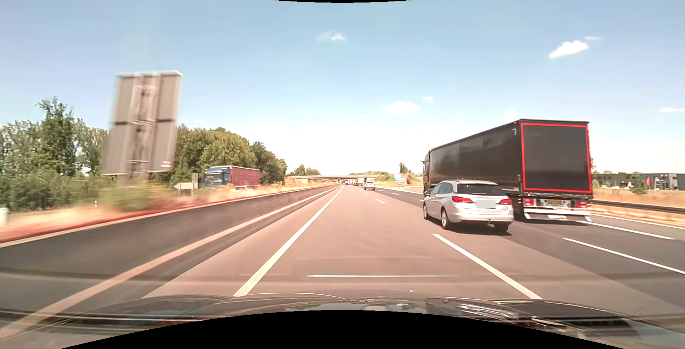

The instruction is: Follow the waypoints while adhering to traffic rules and regulations

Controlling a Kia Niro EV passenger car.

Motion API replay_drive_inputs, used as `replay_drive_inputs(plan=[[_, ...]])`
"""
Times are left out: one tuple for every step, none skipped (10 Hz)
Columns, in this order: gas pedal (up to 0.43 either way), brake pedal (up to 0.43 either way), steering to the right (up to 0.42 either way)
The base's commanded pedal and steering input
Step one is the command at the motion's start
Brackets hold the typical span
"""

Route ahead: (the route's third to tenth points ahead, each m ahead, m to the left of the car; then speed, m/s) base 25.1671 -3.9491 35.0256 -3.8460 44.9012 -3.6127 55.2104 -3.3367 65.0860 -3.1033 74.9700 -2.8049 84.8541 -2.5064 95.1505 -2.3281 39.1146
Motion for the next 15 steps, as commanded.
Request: replay_drive_inputs(plan=[[0.713,0.0,-0.003],[0.713,0.0,-0.003],[0.701,0.0,-0.003],[0.701,0.0,-0.003],[0.701,0.0,-0.003],[0.701,0.0,-0.003],[0.701,0.0,-0.003],[0.701,0.0,-0.003],[0.701,0.0,-0.003],[0.701,0.0,-0.003],[0.701,0.0,-0.003],[0.701,0.0,-0.003],[0.701,0.0,-0.003],[0.701,0.0,-0.003],[0.701,0.0,-0.003]])
